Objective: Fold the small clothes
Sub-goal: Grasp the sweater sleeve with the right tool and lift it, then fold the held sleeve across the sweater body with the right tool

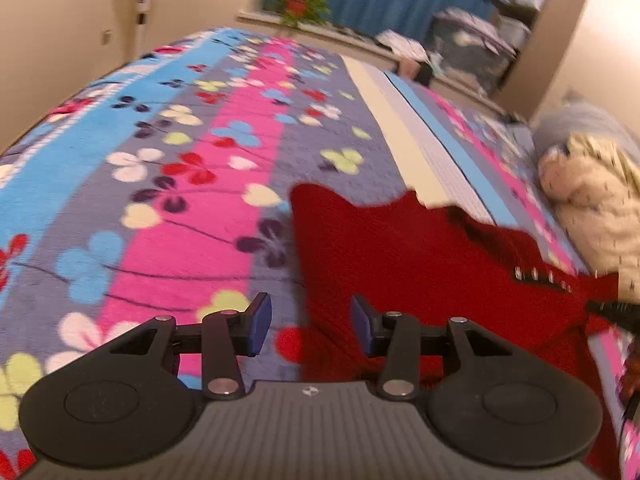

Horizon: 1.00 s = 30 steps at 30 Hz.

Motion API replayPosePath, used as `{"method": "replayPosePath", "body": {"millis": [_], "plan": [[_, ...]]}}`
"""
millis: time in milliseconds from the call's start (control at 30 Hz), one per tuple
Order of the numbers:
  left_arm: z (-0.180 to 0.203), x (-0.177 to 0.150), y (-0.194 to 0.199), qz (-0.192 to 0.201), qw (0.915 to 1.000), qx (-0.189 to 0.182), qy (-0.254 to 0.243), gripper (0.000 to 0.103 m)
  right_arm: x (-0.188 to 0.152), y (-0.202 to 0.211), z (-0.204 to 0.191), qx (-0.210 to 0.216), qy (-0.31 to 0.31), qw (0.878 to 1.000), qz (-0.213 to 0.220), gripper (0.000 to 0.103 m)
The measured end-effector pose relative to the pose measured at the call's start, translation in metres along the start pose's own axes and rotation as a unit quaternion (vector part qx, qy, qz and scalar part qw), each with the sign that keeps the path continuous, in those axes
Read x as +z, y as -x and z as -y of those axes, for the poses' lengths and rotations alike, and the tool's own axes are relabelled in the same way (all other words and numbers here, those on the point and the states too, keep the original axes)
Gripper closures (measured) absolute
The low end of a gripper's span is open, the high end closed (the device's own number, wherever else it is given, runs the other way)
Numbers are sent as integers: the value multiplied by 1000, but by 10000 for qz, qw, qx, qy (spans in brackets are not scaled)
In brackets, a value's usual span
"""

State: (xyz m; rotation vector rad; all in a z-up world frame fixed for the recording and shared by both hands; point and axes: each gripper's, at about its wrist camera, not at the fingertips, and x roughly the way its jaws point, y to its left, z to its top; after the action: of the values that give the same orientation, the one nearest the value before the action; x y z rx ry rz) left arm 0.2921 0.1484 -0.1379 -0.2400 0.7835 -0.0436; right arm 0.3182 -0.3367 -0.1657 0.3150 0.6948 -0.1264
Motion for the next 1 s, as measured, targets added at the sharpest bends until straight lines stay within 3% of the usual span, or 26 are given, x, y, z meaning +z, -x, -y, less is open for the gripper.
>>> {"method": "replayPosePath", "body": {"millis": [133,200,267,333,433,500,567,600,667,900,1000], "plan": [[11,-18,-31,-692,9936,640,-626,49,-5,12,30,142,-65,9999,53,66],[7,-18,-31,-679,9945,635,-480,46,-14,15,48,172,-57,9998,117,66],[3,-14,-26,-609,9960,586,-298,46,-14,13,68,-18,-503,9987,-64,65],[3,-9,-15,-341,9978,516,-222,46,-4,14,84,41,-1019,9946,200,64],[4,-5,-5,109,9991,312,-250,46,2,8,98,-309,-1128,9928,274,63],[8,-6,-12,2,9990,287,-348,46,5,2,114,-369,-1487,9878,266,63],[11,-16,-31,-503,9947,635,-630,43,7,-4,128,-608,-1708,9830,305,63],[10,-21,-38,-590,9926,747,-756,37,6,-9,133,-746,-1755,9811,320,62],[11,-20,-37,-532,9927,767,-767,36,5,-20,148,-896,-1918,9770,266,61],[12,-21,-37,-503,9919,794,-856,36,13,-42,194,-652,-2465,9647,664,61],[13,-23,-36,-494,9917,789,-887,36,15,-51,215,-358,-2921,9521,833,62]]}}
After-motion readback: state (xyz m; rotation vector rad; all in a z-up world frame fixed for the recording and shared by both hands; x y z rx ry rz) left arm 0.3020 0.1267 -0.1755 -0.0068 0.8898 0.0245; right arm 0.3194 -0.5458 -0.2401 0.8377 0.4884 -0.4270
